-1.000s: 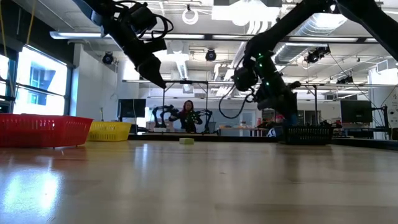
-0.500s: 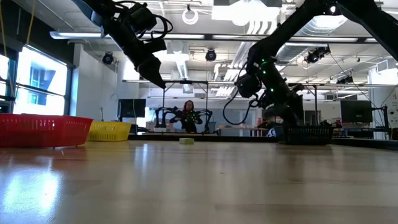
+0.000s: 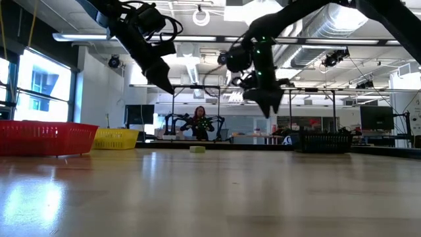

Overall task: Sort & place blocks by color
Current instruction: Put the green block into the yellow bin

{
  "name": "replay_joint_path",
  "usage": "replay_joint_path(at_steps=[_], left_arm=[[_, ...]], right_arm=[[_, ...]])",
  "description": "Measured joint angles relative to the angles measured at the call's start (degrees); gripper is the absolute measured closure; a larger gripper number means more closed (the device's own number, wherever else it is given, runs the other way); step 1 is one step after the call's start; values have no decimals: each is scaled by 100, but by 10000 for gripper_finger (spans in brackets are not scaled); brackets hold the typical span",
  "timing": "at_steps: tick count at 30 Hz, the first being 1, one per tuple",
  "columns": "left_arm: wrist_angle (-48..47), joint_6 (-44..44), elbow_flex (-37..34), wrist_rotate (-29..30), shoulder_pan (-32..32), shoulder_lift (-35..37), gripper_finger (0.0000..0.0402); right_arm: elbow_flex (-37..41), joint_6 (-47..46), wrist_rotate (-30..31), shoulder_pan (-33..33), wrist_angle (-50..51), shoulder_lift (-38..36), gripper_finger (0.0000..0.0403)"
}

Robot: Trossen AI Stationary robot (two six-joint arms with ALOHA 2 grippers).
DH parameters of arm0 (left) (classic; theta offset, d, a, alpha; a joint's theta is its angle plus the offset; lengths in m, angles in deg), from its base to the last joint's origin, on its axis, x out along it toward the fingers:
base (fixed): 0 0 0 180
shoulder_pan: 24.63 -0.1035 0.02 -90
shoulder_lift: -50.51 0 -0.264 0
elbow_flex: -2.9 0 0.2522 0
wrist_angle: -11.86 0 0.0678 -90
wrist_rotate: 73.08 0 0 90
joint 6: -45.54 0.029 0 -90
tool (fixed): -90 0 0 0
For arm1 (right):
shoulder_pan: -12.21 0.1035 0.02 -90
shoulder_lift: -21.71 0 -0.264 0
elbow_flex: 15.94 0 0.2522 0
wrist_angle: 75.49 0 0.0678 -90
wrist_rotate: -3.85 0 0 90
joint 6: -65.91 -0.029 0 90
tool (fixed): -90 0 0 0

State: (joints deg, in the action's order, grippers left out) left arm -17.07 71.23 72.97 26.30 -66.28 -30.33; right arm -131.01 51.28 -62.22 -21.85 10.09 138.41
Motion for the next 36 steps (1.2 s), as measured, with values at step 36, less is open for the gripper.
replay_joint_path(at_steps=[36], left_arm=[[-174, -324, 2, 579, -907, 0, 167]], right_arm=[[12, 72, -1775, 1136, -4155, 92, 153]])
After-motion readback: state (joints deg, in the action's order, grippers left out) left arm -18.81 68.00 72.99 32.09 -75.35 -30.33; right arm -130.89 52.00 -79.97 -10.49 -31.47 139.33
